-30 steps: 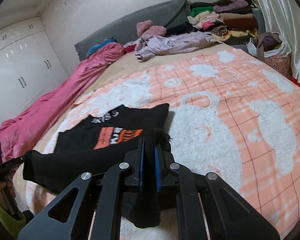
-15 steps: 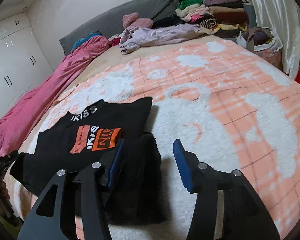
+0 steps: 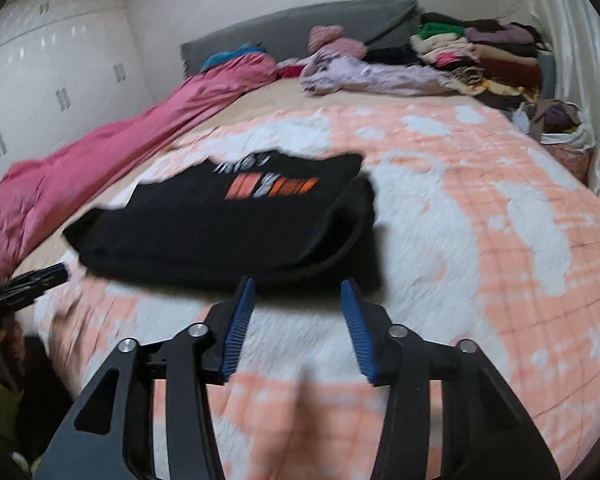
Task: Fold small clothes
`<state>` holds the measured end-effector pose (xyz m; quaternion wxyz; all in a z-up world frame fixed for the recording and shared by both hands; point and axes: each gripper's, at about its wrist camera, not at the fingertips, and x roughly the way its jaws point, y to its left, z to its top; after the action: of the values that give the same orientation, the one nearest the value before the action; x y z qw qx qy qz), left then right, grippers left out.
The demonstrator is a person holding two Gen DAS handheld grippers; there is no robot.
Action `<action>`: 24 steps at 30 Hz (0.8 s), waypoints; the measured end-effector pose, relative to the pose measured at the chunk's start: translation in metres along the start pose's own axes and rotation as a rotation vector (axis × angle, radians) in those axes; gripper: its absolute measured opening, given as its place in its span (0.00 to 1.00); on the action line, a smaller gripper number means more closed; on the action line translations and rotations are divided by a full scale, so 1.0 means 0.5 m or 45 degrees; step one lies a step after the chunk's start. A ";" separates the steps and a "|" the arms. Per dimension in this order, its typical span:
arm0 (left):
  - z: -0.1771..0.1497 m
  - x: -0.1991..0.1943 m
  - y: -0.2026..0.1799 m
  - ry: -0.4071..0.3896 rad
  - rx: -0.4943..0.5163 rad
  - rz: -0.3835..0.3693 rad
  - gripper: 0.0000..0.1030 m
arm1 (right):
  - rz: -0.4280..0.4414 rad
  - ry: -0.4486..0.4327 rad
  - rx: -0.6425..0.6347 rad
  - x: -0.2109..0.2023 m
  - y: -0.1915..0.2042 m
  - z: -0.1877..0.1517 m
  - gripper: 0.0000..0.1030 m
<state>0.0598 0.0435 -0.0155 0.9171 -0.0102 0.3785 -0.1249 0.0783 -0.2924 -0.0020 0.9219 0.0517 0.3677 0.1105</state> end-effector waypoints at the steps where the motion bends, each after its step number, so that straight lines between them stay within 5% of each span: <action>1: 0.002 0.008 -0.016 0.006 0.037 -0.007 0.34 | 0.009 0.010 -0.009 0.005 0.007 -0.004 0.41; 10: 0.027 0.094 -0.079 0.083 0.170 -0.011 0.34 | 0.082 0.096 -0.115 0.096 0.083 0.002 0.40; 24: 0.106 0.111 -0.048 0.023 0.113 -0.006 0.36 | 0.072 0.031 -0.198 0.134 0.103 0.092 0.40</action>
<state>0.1295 0.0031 -0.0133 0.9129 0.0307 0.3808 -0.1438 0.1487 -0.2268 -0.0046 0.9151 -0.0111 0.3675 0.1652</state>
